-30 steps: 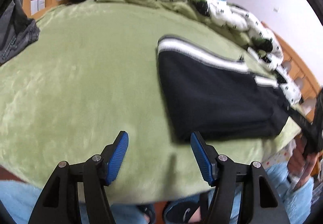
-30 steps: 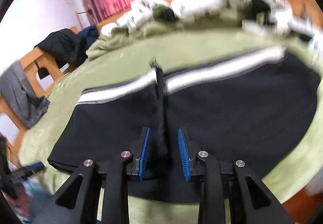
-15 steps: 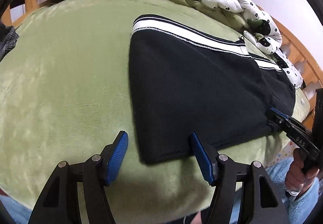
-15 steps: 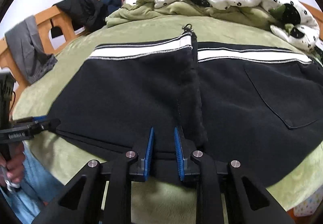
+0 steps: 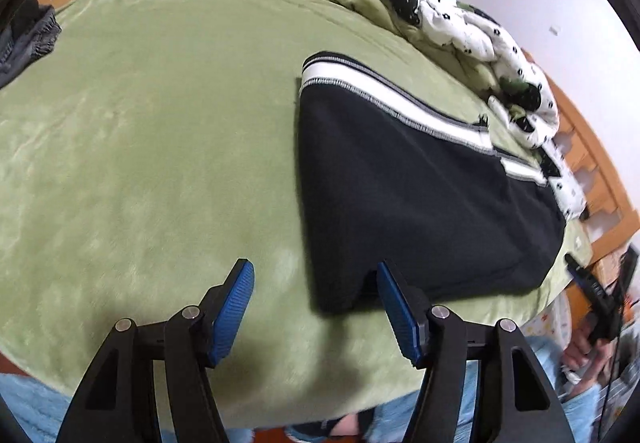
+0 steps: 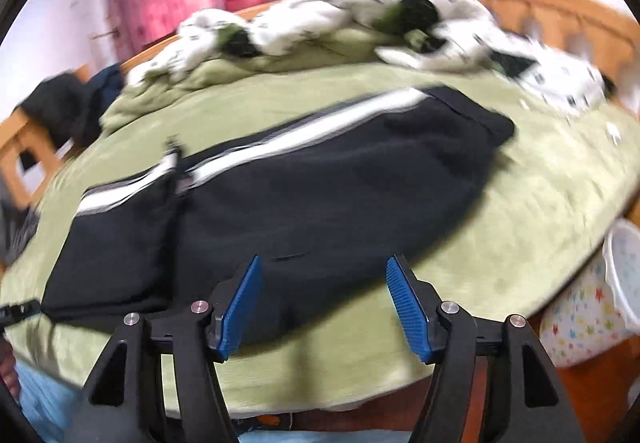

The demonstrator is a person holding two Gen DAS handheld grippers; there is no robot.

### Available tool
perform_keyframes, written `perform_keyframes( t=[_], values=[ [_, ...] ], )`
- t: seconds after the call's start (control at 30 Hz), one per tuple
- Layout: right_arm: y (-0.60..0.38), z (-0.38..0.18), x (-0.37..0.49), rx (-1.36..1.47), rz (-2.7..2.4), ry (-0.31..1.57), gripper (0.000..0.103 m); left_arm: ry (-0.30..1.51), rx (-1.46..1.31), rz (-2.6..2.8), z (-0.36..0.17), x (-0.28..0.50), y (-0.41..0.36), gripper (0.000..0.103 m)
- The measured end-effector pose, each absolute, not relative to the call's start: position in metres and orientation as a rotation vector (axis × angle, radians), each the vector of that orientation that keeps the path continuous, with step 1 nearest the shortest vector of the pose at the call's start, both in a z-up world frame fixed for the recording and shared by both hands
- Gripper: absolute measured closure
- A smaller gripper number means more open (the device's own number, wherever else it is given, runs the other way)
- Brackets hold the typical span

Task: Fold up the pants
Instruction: 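Grasp the ribbed cuff with the right tool while the left tool grips the striped side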

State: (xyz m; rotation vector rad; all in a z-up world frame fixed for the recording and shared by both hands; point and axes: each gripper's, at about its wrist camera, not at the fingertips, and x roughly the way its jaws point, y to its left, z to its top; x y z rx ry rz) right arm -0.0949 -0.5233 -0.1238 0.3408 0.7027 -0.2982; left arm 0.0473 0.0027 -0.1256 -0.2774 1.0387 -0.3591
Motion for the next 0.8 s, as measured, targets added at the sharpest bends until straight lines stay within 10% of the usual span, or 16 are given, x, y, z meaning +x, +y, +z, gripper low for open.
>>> perform_keyframes(
  t=[0.8],
  values=[
    [-0.683,-0.174,0.027,0.779,-0.289,0.642,0.049,1.129,-0.459,-0.573,-0.165,0.185,-0.04,0.051]
  ],
)
